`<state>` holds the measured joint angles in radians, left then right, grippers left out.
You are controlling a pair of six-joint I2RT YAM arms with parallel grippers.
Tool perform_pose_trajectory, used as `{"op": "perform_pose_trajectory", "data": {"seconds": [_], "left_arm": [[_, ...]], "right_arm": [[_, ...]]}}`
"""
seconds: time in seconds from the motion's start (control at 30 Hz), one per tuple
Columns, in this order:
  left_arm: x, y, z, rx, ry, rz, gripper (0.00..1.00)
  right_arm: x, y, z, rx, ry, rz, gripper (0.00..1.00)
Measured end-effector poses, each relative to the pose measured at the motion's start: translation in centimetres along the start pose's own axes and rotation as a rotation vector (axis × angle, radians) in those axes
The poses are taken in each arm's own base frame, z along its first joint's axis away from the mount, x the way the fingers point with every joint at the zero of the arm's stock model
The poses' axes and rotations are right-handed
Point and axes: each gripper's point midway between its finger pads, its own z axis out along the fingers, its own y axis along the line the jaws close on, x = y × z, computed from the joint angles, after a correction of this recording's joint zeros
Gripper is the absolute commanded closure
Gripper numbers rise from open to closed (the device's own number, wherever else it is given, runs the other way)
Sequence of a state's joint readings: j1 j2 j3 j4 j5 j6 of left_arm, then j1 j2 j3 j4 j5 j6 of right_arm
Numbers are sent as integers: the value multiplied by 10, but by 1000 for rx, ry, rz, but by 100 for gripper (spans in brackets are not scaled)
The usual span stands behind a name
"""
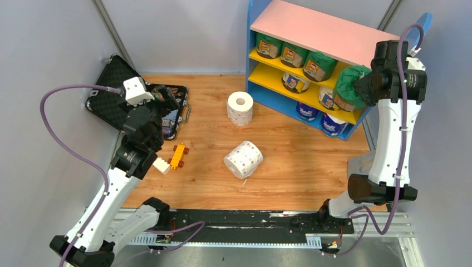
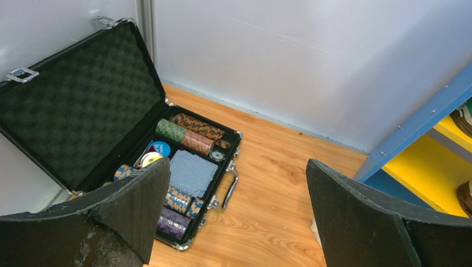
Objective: Place and organize the paper towels onto the shelf
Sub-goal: Pick up the paper towel from the center of the board.
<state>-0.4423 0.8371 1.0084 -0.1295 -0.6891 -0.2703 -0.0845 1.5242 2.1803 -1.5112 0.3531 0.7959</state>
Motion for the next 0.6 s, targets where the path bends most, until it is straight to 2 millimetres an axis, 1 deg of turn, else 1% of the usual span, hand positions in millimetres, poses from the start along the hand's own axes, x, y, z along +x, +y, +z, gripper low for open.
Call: {"op": "perform_pose_trajectory", "data": {"seconds": [0.13,0.47,0.6], "left_arm": [[0,0,0,0,0,0,1],[0,0,0,0,0,-1,1],[1,-1,1,1,2,0,1]], "right_arm": [[-2,-2,10,10,27,5,100],[-6,5,14,-13,65,21,100],[-8,7,15,-16,68,37,98]]}}
